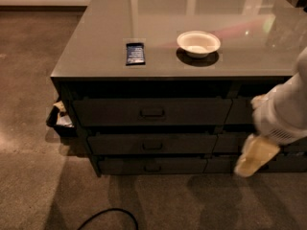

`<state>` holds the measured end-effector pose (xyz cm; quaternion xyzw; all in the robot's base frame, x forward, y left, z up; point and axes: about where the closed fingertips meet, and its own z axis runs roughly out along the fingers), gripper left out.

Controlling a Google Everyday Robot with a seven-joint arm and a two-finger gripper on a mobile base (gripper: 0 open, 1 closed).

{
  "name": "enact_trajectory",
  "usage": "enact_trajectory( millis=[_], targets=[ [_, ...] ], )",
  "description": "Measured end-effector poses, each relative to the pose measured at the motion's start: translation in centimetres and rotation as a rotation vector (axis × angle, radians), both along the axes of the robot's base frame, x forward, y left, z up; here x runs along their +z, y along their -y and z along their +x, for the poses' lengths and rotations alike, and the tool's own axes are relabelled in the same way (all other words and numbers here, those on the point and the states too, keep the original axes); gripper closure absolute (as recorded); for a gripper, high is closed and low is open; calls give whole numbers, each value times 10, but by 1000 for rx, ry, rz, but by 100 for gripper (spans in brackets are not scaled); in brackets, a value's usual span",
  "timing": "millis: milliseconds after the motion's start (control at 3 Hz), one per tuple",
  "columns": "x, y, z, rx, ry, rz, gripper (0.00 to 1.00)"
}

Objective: Open middle drawer

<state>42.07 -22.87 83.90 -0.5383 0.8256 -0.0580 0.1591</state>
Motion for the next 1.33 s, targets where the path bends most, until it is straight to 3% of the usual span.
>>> enact_trajectory(
  millis=[333,667,1000,1333],
  targets=[
    [-83,-19,-5,-38,-36,41,0],
    [-140,-53,23,-39,-9,98,0],
    [-137,-61,44,-54,67,140,0],
    [-137,-61,44,-54,67,140,0]
  ],
)
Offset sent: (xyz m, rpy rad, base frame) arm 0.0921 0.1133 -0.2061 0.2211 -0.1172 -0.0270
